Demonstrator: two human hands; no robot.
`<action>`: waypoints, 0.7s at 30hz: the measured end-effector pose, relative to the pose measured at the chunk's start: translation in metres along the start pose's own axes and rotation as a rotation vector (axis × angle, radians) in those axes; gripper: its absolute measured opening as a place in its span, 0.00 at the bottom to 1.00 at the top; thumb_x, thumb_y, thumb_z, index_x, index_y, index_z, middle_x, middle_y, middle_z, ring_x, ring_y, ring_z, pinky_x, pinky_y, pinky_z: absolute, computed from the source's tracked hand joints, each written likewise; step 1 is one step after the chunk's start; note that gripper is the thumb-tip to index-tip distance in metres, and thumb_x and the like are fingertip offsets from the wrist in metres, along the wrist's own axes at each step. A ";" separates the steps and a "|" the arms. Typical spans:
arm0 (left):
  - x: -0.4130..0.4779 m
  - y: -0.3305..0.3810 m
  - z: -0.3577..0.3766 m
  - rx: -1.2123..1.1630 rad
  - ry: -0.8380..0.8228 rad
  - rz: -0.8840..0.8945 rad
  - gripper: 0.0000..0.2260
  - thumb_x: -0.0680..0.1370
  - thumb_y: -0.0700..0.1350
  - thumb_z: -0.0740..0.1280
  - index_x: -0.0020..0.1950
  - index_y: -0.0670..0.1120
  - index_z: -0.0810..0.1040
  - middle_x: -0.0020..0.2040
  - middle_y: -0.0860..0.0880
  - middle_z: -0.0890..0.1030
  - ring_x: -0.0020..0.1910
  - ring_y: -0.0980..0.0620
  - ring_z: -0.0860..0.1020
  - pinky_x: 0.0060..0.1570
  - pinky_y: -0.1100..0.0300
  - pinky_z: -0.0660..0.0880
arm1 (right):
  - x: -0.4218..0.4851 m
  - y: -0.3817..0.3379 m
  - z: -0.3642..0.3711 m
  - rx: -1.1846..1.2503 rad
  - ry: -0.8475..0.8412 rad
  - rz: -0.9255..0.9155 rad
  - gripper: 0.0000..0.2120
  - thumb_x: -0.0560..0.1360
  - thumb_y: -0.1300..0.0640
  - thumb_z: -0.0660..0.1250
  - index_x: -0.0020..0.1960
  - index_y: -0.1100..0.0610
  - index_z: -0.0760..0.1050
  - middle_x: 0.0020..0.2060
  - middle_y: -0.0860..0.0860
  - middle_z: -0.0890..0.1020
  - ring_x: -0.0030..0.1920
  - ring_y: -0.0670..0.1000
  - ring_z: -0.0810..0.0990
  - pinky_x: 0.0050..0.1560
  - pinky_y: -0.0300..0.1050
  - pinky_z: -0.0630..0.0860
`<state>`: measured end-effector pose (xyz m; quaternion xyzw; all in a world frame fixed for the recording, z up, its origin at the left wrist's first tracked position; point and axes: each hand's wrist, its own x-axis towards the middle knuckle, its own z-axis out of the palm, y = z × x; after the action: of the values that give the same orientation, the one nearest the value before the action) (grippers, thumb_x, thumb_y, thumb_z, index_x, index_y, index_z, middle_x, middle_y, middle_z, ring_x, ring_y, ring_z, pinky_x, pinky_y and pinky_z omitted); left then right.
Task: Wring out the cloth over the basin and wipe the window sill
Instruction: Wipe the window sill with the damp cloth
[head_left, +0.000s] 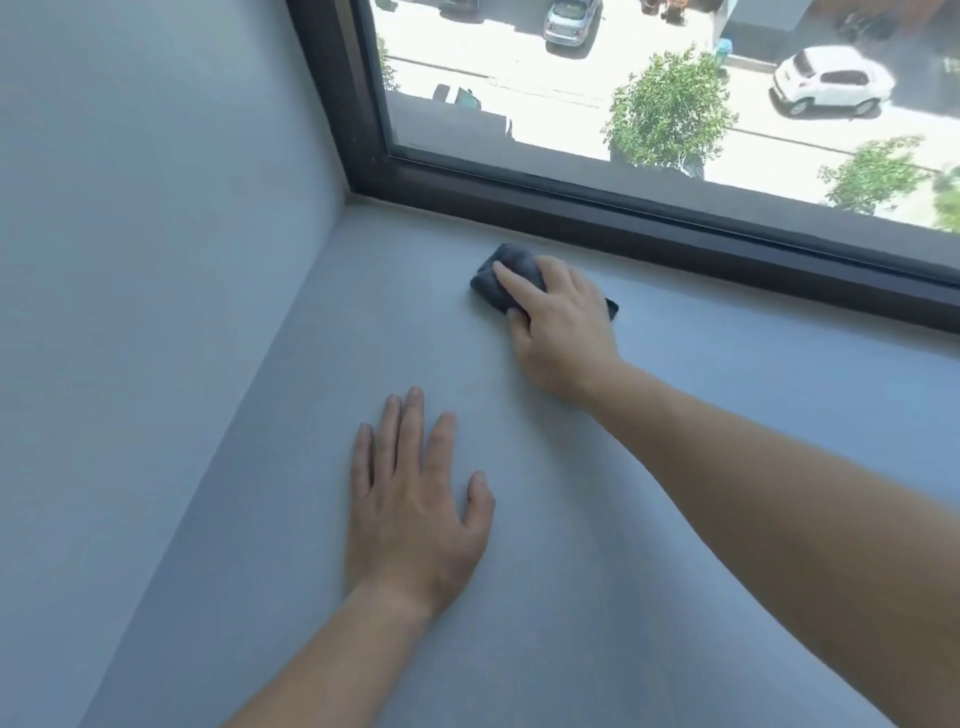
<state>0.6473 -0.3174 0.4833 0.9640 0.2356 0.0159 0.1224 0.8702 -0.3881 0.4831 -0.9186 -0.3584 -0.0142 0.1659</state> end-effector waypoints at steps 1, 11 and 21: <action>0.000 0.000 0.000 -0.001 -0.003 0.003 0.29 0.76 0.58 0.54 0.74 0.46 0.68 0.79 0.43 0.60 0.80 0.45 0.54 0.77 0.43 0.52 | 0.001 0.006 -0.004 -0.017 -0.025 -0.011 0.22 0.80 0.52 0.59 0.74 0.45 0.68 0.63 0.55 0.74 0.63 0.60 0.70 0.65 0.54 0.64; 0.002 0.001 0.000 0.003 0.025 0.001 0.29 0.76 0.57 0.55 0.73 0.46 0.69 0.79 0.43 0.62 0.79 0.45 0.57 0.77 0.44 0.52 | -0.004 0.019 -0.009 -0.028 0.031 0.164 0.24 0.80 0.53 0.58 0.76 0.48 0.64 0.64 0.59 0.70 0.65 0.63 0.67 0.66 0.55 0.62; 0.004 0.002 -0.002 0.007 0.039 -0.009 0.29 0.75 0.57 0.56 0.72 0.45 0.70 0.79 0.43 0.62 0.79 0.44 0.57 0.76 0.43 0.53 | -0.045 0.022 -0.017 0.039 0.023 0.178 0.26 0.75 0.55 0.60 0.74 0.46 0.66 0.70 0.55 0.69 0.65 0.61 0.69 0.63 0.53 0.66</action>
<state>0.6516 -0.3168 0.4852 0.9628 0.2424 0.0334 0.1143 0.8533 -0.4381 0.4861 -0.9433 -0.2734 -0.0028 0.1884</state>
